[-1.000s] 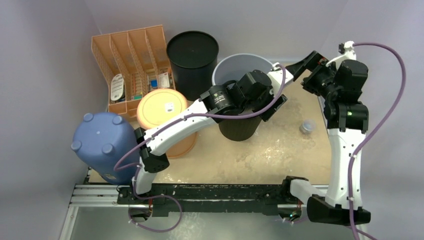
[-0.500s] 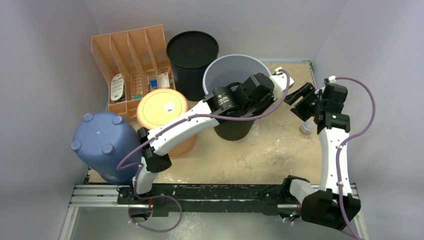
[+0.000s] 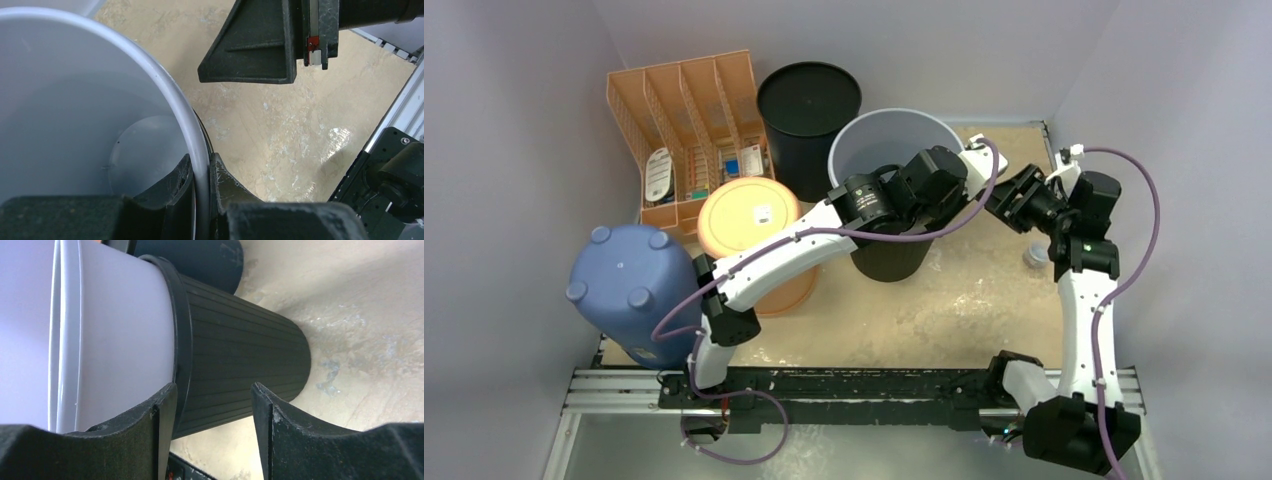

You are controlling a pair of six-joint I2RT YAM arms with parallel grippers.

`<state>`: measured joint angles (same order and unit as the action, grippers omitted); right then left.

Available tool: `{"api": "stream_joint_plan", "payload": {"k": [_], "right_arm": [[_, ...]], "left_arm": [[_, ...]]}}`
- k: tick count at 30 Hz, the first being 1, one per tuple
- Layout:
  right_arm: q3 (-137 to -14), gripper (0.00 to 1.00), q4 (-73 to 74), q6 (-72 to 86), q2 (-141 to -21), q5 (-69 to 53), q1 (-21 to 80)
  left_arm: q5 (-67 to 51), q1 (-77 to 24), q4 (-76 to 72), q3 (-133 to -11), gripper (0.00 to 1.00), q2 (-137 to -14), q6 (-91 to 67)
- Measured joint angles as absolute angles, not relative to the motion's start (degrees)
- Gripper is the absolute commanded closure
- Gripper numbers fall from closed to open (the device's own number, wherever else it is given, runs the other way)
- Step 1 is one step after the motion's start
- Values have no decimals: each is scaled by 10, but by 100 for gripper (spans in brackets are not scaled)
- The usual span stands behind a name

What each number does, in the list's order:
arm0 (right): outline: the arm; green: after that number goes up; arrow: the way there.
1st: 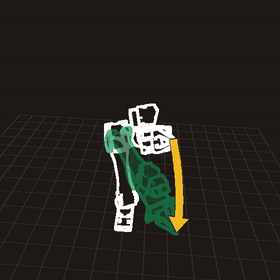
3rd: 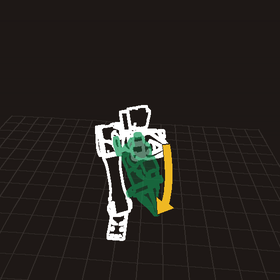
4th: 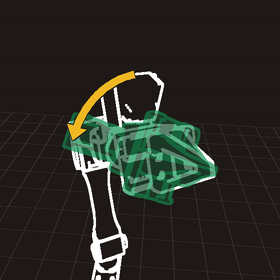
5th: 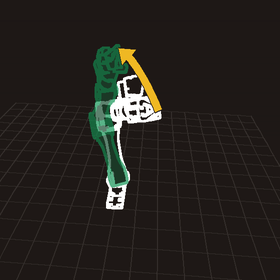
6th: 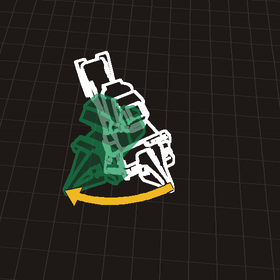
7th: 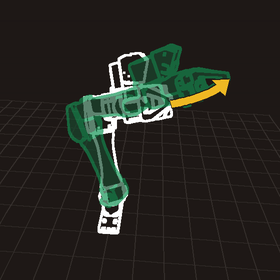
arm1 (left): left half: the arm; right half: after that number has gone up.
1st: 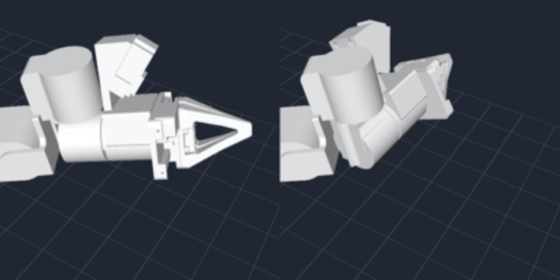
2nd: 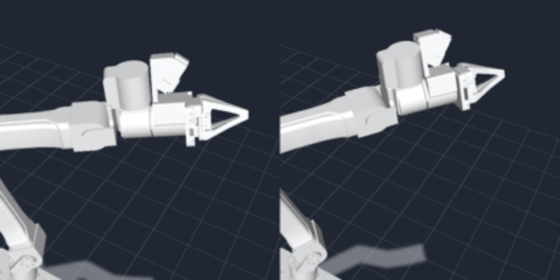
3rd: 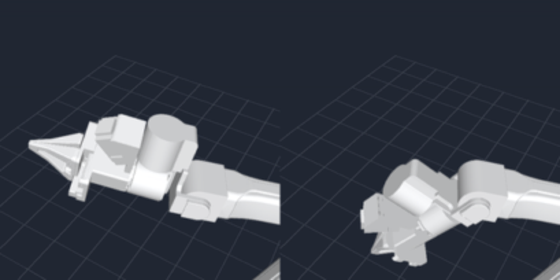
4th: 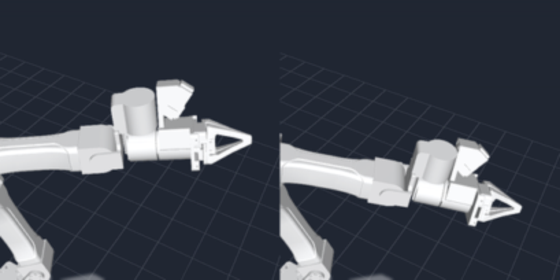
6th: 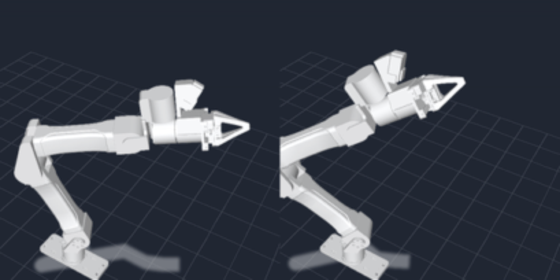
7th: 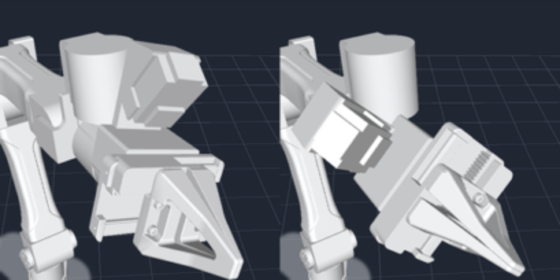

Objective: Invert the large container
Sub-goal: Adjust the container in the container.

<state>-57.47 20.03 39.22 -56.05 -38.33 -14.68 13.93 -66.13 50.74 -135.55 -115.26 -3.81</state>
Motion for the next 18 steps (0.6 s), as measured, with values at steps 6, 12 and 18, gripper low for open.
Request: {"api": "stream_joint_plan", "payload": {"k": [6,12,18], "right_arm": [[-573,42,189,385,-562,-423,-137],[-573,44,184,380,-578,-429,-88],[-573,51,187,380,-588,-410,-69]], "left_arm": [[139,-661,499,-1343,100,-1145,-41],[138,-661,497,-1342,100,-1145,-49],[135,-658,494,-1342,100,-1144,-55]]}}
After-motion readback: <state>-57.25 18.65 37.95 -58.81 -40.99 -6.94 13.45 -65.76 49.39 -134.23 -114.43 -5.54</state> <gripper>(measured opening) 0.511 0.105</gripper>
